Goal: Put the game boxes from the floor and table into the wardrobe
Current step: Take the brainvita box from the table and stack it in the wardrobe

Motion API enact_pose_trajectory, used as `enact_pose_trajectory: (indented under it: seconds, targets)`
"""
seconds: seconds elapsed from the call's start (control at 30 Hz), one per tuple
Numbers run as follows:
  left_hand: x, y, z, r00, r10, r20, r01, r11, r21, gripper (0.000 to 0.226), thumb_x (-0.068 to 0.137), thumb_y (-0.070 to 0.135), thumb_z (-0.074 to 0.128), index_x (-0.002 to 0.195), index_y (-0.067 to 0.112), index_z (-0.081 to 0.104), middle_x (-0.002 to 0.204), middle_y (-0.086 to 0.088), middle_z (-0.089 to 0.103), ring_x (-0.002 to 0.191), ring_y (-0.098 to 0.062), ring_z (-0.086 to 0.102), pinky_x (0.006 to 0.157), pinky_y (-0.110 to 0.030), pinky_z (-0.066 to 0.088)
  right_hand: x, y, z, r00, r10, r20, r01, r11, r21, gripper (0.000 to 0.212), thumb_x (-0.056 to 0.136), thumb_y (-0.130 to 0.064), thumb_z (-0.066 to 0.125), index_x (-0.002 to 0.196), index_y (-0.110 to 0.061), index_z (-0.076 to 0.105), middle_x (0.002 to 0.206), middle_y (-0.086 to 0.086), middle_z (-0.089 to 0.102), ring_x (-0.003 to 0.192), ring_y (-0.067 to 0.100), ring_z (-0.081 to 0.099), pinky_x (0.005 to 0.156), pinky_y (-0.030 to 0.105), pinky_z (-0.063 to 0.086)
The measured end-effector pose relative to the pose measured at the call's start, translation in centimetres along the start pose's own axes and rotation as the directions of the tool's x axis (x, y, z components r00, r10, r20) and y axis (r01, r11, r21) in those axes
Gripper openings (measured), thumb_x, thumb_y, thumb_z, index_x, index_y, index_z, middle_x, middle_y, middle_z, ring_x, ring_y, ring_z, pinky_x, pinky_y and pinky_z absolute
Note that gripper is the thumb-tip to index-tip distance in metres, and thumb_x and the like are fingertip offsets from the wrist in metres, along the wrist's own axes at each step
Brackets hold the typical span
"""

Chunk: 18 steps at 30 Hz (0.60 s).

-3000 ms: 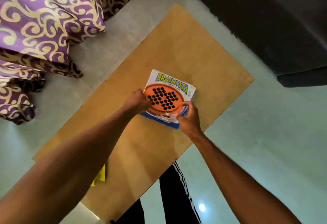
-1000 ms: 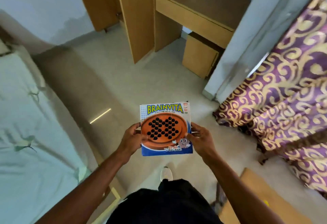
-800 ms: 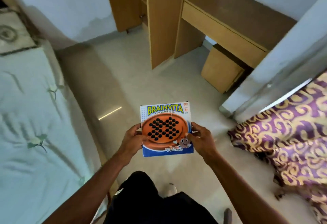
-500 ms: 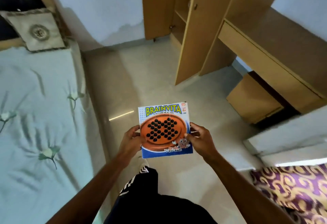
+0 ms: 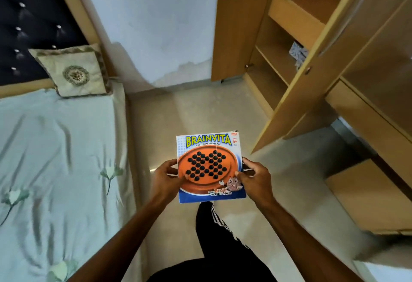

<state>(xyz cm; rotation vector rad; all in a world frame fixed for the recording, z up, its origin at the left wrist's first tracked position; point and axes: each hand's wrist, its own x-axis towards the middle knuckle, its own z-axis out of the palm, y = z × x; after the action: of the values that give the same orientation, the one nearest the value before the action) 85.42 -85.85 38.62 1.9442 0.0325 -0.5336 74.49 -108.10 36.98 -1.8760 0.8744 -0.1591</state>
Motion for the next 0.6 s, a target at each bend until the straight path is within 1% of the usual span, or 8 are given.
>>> enact_pose_trajectory:
  seconds: [0.13, 0.23, 0.3, 0.43, 0.47, 0.53, 0.6]
  targets:
    - [9.6, 4.1, -0.2, 0.999, 0.022, -0.038, -0.02, 0.999, 0.046, 0.055, 0.077, 0.009, 0.079, 0.128, 0.012, 0.059, 0.09, -0.002, 0.069, 0.077, -0.015, 0.069, 0.064, -0.041, 0.062, 10.2, -4.2, 2.3, 1.0, -0.015, -0.001, 0.015, 1.0, 0.027, 0.053, 0.081, -0.018, 0.078, 0.131, -0.013, 0.061, 0.116, 0.007, 0.066, 0.089, 0.019, 0.07, 0.074, 0.035, 0.062]
    - [17.1, 7.9, -0.4, 0.998, 0.029, -0.059, -0.025, 0.998, 0.062, 0.058, 0.077, 0.012, 0.081, 0.13, 0.012, 0.058, 0.093, -0.005, 0.07, 0.076, -0.013, 0.068, 0.059, -0.032, 0.059, 18.1, -7.9, 3.6, 1.0, -0.027, 0.005, 0.027, 0.999, 0.021, 0.053, 0.081, -0.019, 0.078, 0.131, -0.015, 0.061, 0.116, 0.006, 0.066, 0.087, 0.018, 0.07, 0.073, 0.033, 0.061]
    - [22.3, 10.7, -0.4, 0.997, 0.035, -0.066, -0.031, 0.998, 0.053, 0.058, 0.077, 0.015, 0.081, 0.13, 0.013, 0.058, 0.095, -0.006, 0.07, 0.078, -0.014, 0.069, 0.059, -0.031, 0.059, 23.6, -10.6, 4.1, 0.999, -0.048, 0.007, 0.048, 0.999, 0.014, 0.053, 0.081, -0.018, 0.078, 0.131, -0.015, 0.061, 0.115, 0.006, 0.067, 0.086, 0.017, 0.07, 0.07, 0.029, 0.06]
    - [30.8, 15.1, 0.0, 0.997, 0.028, -0.069, -0.026, 0.999, 0.029, 0.058, 0.078, 0.017, 0.081, 0.131, 0.015, 0.057, 0.1, -0.008, 0.07, 0.084, -0.02, 0.07, 0.066, -0.041, 0.062, 32.4, -14.8, 4.9, 0.998, -0.065, 0.012, 0.065, 0.998, 0.004, 0.053, 0.082, -0.021, 0.077, 0.132, -0.017, 0.061, 0.116, 0.004, 0.066, 0.082, 0.013, 0.068, 0.063, 0.021, 0.056]
    - [36.1, 16.6, 0.5, 0.998, 0.02, -0.065, -0.018, 0.999, 0.027, 0.058, 0.078, 0.017, 0.081, 0.131, 0.015, 0.057, 0.1, -0.009, 0.07, 0.084, -0.021, 0.07, 0.067, -0.042, 0.062, 37.4, -16.2, 5.6, 0.999, -0.048, -0.002, 0.048, 0.999, 0.01, 0.053, 0.082, -0.021, 0.077, 0.132, -0.017, 0.06, 0.116, 0.003, 0.065, 0.081, 0.013, 0.068, 0.062, 0.02, 0.055]
    - [37.7, 17.8, 0.7, 0.999, 0.023, -0.049, -0.022, 0.999, 0.029, 0.058, 0.078, 0.015, 0.081, 0.13, 0.014, 0.057, 0.1, -0.009, 0.07, 0.085, -0.022, 0.07, 0.069, -0.045, 0.062, 39.1, -17.2, 5.5, 0.999, -0.051, -0.019, 0.051, 0.999, 0.001, 0.054, 0.082, -0.02, 0.077, 0.132, -0.017, 0.06, 0.115, 0.003, 0.065, 0.08, 0.012, 0.068, 0.062, 0.02, 0.056]
    - [42.0, 19.7, 1.2, 0.999, 0.025, -0.02, -0.025, 1.0, 0.0, 0.058, 0.078, 0.014, 0.081, 0.13, 0.014, 0.057, 0.098, -0.007, 0.071, 0.085, -0.022, 0.071, 0.071, -0.048, 0.062, 43.1, -18.4, 5.9, 0.999, -0.035, -0.031, 0.036, 0.998, 0.046, 0.054, 0.081, -0.019, 0.078, 0.132, -0.017, 0.06, 0.115, 0.003, 0.064, 0.082, 0.014, 0.07, 0.064, 0.026, 0.059]
